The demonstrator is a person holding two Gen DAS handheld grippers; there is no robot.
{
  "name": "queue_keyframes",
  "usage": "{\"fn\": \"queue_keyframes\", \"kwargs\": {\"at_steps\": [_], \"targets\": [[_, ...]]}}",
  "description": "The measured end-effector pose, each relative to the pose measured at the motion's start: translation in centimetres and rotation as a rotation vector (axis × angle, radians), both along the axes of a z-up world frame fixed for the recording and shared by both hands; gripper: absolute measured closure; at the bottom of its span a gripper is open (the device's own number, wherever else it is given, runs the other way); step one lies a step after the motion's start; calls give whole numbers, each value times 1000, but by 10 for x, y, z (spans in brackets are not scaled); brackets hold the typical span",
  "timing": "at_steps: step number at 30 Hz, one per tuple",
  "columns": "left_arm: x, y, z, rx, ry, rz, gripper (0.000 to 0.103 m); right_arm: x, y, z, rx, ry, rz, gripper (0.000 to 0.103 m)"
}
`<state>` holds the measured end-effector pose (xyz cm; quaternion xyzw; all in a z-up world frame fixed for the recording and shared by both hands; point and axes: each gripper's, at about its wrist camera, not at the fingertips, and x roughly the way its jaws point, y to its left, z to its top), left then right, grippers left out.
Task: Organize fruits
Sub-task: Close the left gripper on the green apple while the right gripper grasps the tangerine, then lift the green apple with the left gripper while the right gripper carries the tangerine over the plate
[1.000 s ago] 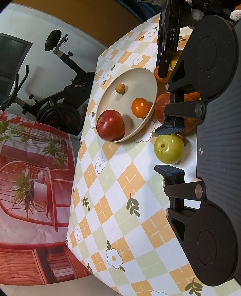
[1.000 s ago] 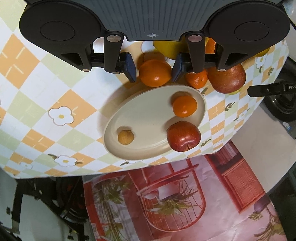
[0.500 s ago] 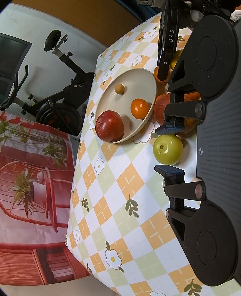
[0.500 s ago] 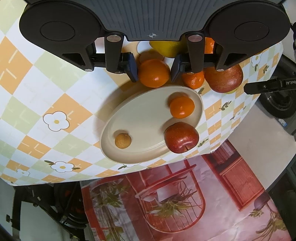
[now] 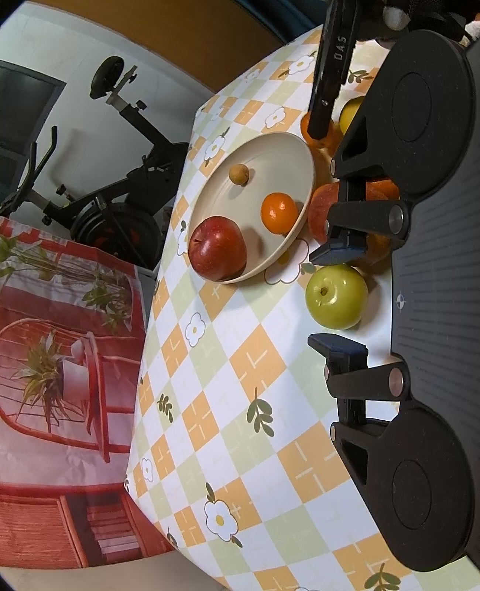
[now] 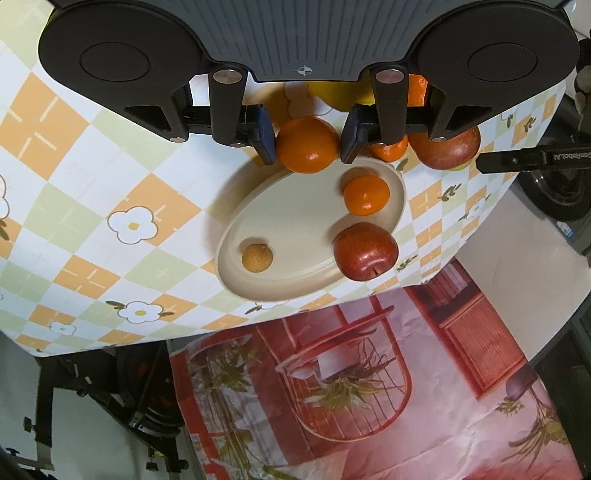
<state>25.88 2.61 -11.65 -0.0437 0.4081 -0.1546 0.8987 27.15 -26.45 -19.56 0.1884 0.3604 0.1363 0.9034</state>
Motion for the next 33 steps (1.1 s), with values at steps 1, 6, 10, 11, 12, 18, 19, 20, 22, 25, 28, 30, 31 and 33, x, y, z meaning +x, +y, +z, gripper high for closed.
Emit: {"fn": "queue_keyframes", "kwargs": {"at_steps": [1,6,10,11,12,18,19,20,22,25,28,30,31,33], "targets": [[1,0,-1,1,2,-1,60,-1,-1,0,0,-2,0,68],[13,10,-8,-76,50,40,60,-2,-1,0,1,-2,1,68],[23,18,-16,-158,108,86,60,-2,-1,0,0,-3,2,68],[25,19,-18,-177,121,96,60,-2,0,0,0,-3,3,68],[26,21,-21,-199,136,105,60,-2,0,0,0,-3,3,68],[29,25,-30,-258,178,128,58,-3,1,0,-2,0,4,68],[29,25,-30,-266,183,132,58,-3,1,-1,-2,1,5,68],[30,26,-31,-272,187,134,57,-2,2,-1,-3,3,6,68],[31,26,-34,-283,198,138,56,-2,2,-1,-2,4,8,68],[33,25,-38,-293,213,141,54,-2,2,-2,-3,5,9,68],[34,24,-41,-296,221,140,53,-2,2,-2,-2,5,8,68],[34,23,-43,-299,225,140,53,-2,2,-2,-2,6,8,68],[34,23,-44,-302,230,139,53,-3,3,-2,-2,8,8,68],[33,23,-46,-311,230,144,53,-3,3,-3,-1,9,9,68]]}}
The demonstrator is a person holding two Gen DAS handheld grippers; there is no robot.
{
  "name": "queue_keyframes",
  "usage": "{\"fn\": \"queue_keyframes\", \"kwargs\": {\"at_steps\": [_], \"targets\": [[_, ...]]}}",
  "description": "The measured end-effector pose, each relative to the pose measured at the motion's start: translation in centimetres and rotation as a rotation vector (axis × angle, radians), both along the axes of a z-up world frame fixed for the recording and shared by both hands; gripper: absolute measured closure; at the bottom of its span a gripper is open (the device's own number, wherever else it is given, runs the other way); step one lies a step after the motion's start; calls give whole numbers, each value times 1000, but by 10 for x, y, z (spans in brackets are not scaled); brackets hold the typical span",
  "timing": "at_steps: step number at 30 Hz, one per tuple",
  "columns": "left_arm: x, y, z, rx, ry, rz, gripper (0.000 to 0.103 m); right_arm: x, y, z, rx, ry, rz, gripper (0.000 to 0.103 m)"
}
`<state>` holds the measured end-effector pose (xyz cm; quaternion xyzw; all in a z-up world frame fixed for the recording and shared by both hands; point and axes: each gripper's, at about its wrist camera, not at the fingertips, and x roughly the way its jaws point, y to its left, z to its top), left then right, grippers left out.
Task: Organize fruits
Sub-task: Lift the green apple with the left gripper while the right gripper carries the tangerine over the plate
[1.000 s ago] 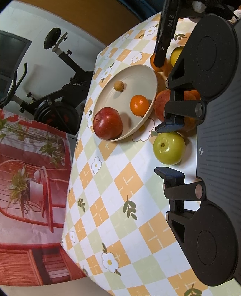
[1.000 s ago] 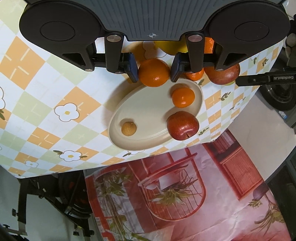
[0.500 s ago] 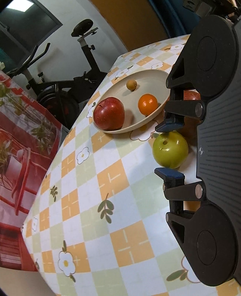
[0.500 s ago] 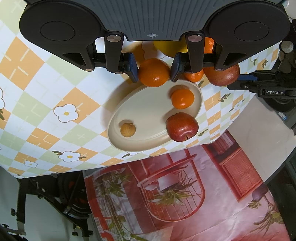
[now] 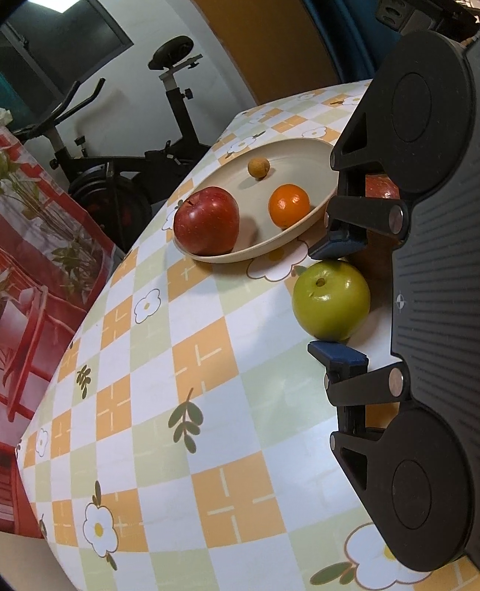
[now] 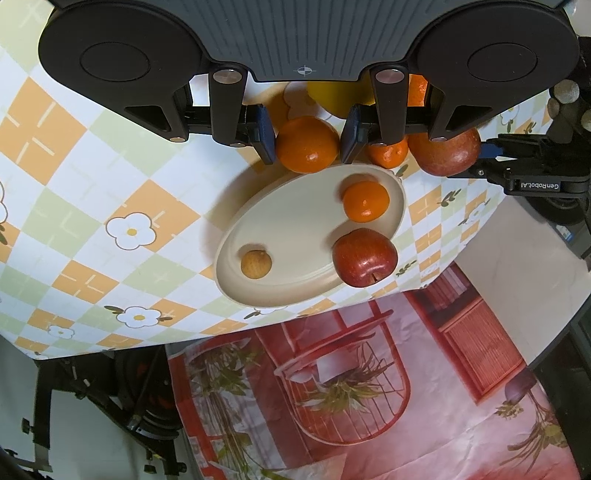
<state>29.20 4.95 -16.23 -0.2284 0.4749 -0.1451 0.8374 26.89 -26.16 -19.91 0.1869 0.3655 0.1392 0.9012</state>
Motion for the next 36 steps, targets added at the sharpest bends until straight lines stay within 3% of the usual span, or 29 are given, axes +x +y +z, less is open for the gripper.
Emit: {"fn": "queue_keyframes", "kwargs": {"at_steps": [20,25,36], "targets": [[-9,6,10,8,-56,35,53,-1,-2,3,2,-11,-4,68],[-9,2,30,48,-127,9,53,-2,-5,5,2,-20,-8,68],[10,-41,59,200,-275,-153,53,12,-13,16,-41,-51,-3,68]]}}
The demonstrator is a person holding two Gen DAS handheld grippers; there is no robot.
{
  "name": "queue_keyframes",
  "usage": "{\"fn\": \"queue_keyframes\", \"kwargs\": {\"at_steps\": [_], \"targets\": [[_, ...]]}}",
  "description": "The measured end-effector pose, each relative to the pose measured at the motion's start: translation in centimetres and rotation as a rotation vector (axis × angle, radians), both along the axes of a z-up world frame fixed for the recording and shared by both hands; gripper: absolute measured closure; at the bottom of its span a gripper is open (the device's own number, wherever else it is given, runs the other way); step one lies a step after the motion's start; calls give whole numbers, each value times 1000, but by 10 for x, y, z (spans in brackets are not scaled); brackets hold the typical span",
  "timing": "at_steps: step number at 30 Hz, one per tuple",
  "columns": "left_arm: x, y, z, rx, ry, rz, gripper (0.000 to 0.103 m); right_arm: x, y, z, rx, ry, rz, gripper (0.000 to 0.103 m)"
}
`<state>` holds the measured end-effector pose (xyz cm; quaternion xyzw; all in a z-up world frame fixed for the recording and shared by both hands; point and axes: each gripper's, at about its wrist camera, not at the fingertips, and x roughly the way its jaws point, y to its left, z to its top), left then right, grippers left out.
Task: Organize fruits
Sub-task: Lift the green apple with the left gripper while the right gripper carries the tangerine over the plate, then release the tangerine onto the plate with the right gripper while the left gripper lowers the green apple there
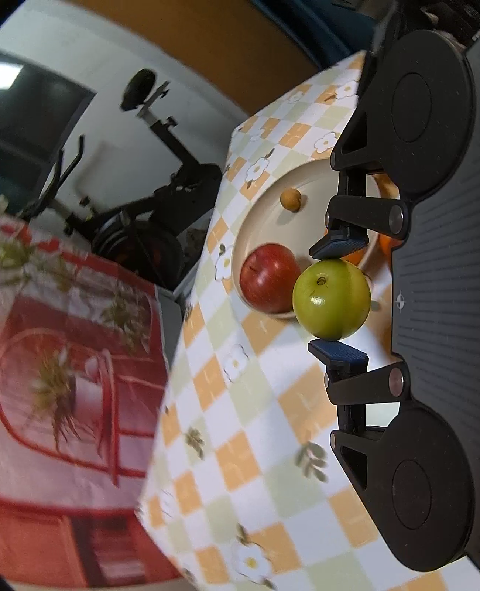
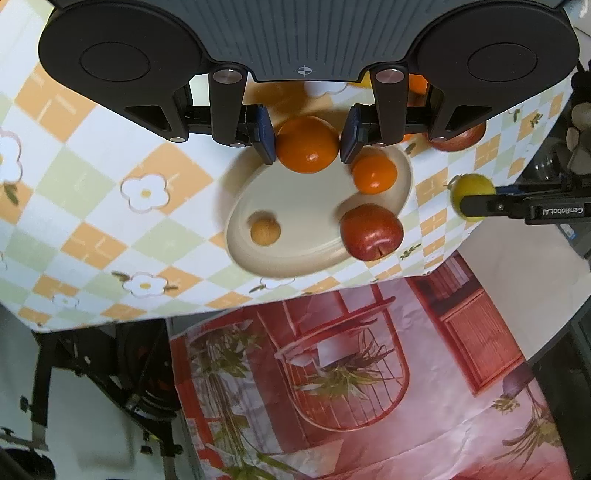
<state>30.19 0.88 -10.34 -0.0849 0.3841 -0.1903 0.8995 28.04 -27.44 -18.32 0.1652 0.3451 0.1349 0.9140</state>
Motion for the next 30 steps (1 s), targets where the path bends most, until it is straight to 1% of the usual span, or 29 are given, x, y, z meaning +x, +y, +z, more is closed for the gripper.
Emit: {"fn": "queue_keyframes", "kwargs": {"at_steps": [4,8,13,20,24,30], "targets": [[10,-17,-3,42,2,-64,53,14,-1,8,-62,-28,23,68],[18,-32,-10,86,6,-110,53,31,-1,10,-106,-33,42,68],[31,-42,-23,111,36,-125,53,53,3,3,-173,-14,78,68],[40,-46,-26,137,30,-132,53,79,18,-9,-284,-1,124,68],[44,-47,-27,138,32,-133,53,91,19,-10,-294,-7,117,68],[46,-54,-29,178,9,-136,53,103,19,-13,-302,-19,97,68]]}}
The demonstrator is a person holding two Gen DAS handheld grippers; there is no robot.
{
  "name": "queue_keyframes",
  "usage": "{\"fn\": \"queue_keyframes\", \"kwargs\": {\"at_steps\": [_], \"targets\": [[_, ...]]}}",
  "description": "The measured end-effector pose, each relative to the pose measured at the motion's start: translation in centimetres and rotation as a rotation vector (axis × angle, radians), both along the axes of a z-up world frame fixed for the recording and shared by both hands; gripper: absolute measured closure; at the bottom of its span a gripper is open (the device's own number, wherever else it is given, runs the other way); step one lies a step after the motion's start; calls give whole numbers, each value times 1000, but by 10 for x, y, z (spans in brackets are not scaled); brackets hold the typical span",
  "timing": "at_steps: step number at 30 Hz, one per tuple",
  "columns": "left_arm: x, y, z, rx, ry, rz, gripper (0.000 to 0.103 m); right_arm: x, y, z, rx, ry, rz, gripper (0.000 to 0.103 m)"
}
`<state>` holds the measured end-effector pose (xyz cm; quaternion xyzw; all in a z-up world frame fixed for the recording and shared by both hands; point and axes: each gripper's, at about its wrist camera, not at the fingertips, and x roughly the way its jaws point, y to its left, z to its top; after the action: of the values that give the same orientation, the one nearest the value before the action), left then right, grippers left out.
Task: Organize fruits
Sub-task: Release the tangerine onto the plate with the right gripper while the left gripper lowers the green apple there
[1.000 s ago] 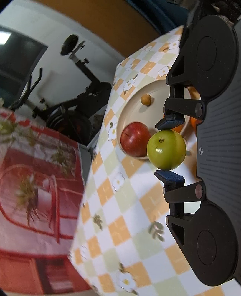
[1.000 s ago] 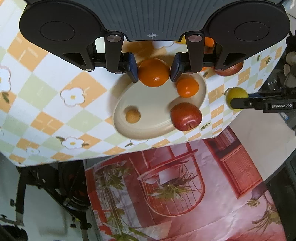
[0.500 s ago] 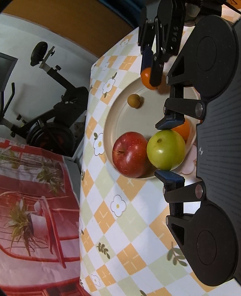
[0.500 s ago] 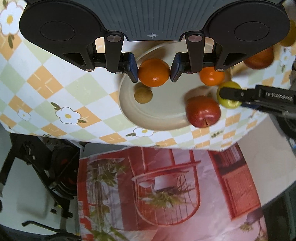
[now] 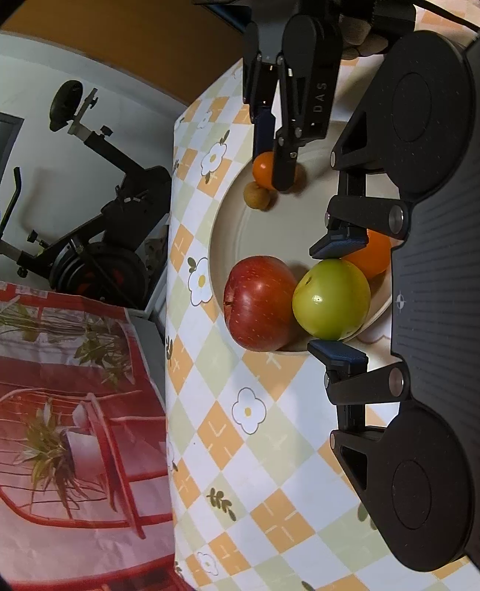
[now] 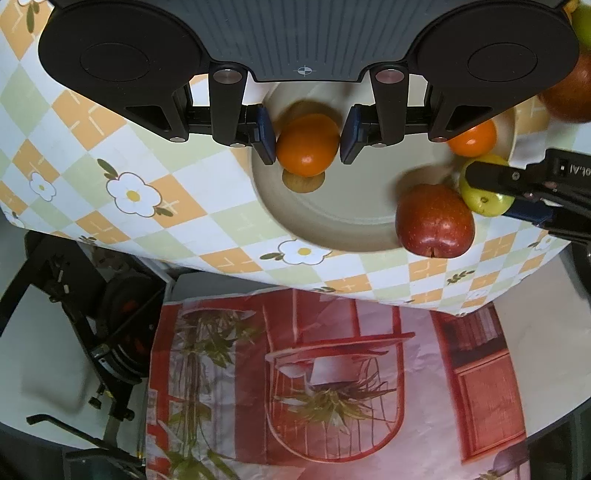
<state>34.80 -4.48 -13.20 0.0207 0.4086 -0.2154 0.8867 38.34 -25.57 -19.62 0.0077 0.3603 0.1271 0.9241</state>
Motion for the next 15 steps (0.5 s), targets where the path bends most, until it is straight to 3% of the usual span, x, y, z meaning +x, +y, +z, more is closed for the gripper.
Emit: {"fn": "queue_keyframes", "kwargs": {"at_steps": [15], "targets": [[2,-3,2,11,9,-8,52,3,-9,-1,70,13,-58,67]]}}
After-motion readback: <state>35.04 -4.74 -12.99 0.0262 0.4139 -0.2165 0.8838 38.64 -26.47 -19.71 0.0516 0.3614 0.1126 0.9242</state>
